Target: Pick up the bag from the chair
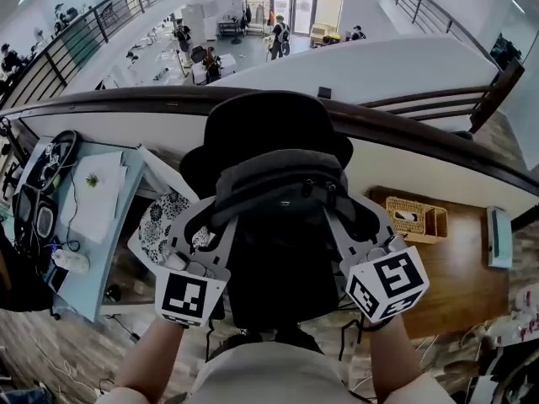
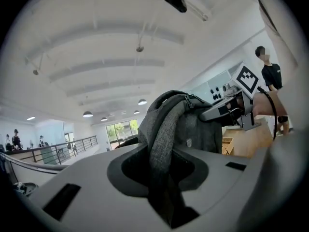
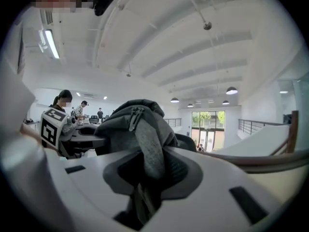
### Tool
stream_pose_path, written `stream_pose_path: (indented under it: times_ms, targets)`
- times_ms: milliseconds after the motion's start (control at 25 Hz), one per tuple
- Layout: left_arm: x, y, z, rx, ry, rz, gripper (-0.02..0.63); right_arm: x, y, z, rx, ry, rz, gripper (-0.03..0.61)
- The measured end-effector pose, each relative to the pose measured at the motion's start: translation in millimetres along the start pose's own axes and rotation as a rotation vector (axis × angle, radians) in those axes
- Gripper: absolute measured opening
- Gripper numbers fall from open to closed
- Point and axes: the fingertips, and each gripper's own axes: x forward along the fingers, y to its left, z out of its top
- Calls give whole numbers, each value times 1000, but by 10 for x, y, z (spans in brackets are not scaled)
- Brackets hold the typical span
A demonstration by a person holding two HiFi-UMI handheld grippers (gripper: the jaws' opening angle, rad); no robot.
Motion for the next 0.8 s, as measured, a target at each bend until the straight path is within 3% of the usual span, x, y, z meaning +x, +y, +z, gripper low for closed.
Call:
stream_pose_path:
  times_ms: [240, 600, 800]
  targets:
    - [-346, -69, 295, 8, -43, 9, 98, -348, 220, 216, -7, -46, 12, 92]
    - [-596, -281, 131, 93, 8, -22, 101, -501, 342, -73, 33, 2, 42, 92]
    - [-660, -321, -115, -9, 43, -1, 103, -466, 419, -285, 39, 57, 48, 92]
